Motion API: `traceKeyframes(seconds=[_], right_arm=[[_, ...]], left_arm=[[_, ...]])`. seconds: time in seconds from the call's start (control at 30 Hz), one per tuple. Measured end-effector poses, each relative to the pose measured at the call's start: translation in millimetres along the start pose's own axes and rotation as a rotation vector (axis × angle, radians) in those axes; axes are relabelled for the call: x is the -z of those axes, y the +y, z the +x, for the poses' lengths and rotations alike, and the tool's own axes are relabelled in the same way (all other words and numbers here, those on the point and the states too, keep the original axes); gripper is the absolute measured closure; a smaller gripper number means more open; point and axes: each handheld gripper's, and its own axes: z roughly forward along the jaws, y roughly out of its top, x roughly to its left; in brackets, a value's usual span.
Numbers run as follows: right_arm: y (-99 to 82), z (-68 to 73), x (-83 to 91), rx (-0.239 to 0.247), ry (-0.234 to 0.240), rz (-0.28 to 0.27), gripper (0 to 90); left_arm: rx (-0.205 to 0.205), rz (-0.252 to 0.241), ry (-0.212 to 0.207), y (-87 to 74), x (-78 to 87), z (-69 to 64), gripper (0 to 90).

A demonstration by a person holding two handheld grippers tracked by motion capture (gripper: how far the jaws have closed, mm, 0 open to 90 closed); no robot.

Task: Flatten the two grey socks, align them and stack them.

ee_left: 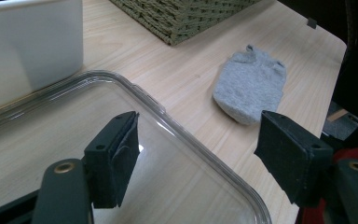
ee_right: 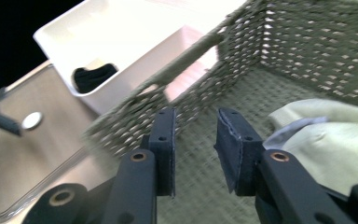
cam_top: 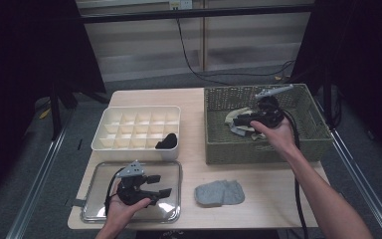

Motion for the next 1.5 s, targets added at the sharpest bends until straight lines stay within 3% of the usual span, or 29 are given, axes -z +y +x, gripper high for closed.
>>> traceKeyframes(seconds=[0.4, 0.7, 0.9, 1.23, 1.5], right_arm=[[27.2, -34.1, -40.5, -0.007, -0.020, 0.094, 69.6], [26.5, -53.4, -71.5, -0.040, -0.039, 0.170, 72.1], [21.3, -58.7, -89.0, -0.053, -0.045, 0.246, 74.4], [11.8, -64.5, -102.6, -0.083, -0.060, 0.346, 77.1], [8.1, -67.5, -108.9, -0.067, -0.098, 0.405, 76.9]], left_arm=[[0.005, 0.000, 0.009, 1.2, -1.1, 4.9, 29.2], [0.010, 0.001, 0.004, 1.1, -2.2, 8.2, 29.2], [0.003, 0.001, 0.005, 1.2, -2.6, 7.0, 29.2], [0.003, -0.004, 0.014, 0.0, 1.0, 8.5, 28.9], [0.009, -0.004, 0.020, -0.7, 1.3, 9.4, 28.5]])
